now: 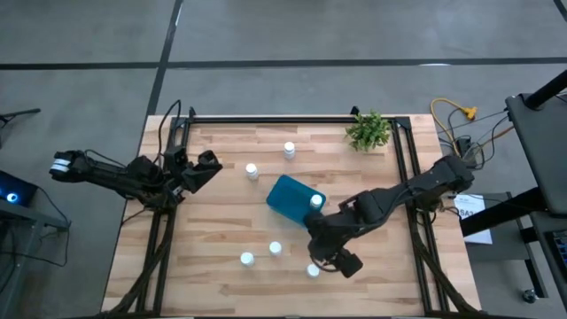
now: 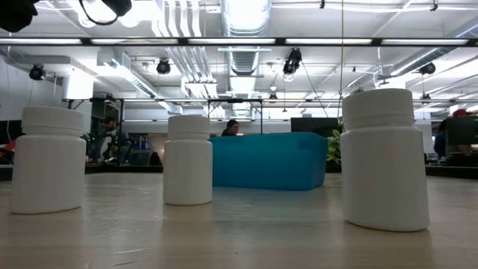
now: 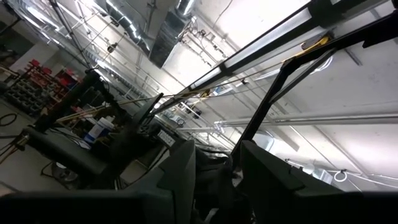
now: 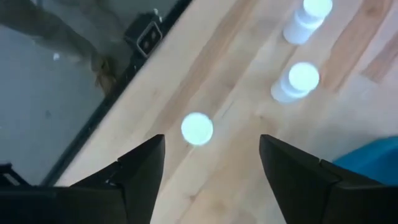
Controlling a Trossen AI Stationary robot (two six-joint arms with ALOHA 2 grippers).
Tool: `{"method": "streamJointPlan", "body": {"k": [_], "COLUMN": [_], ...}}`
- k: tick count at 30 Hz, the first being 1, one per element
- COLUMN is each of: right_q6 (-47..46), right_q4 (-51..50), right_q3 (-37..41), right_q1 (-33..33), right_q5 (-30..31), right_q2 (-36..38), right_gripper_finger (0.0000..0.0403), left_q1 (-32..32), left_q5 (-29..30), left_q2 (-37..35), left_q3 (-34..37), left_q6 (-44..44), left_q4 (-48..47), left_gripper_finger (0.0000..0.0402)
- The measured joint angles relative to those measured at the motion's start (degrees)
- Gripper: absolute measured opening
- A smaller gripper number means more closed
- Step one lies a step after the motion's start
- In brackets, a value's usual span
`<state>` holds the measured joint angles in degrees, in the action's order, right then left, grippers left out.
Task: Pick and place pill bottles into a basket
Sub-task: Put the white pill bottle into the blue bin
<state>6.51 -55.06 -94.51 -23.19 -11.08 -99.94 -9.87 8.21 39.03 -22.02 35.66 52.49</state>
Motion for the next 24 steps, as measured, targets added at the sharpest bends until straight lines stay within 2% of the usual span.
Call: {"method": "streamJointPlan", "body": {"k": [9,24], "right_q6": [-1.3,-3.9], "right_q4": [-0.9,-1.0], "right_q3": [-4.7,-4.6], "right_q1": [-0.8,-4.2], "right_q5": [0.5,0.6], "right_q2": [-5.0,-11.8], "right_gripper_finger": [0.0259,0.0255], "left_q1": [0.0,-0.1], "left_q5": [-1.2,-3.3], "left_q2": [-0.6,-0.7], "left_q3": [0.0,0.0], "left_q6": [0.0,1.5], "left_q4": [-0.7,-0.6], "left_gripper_finger": [0.0112,0.0112]}}
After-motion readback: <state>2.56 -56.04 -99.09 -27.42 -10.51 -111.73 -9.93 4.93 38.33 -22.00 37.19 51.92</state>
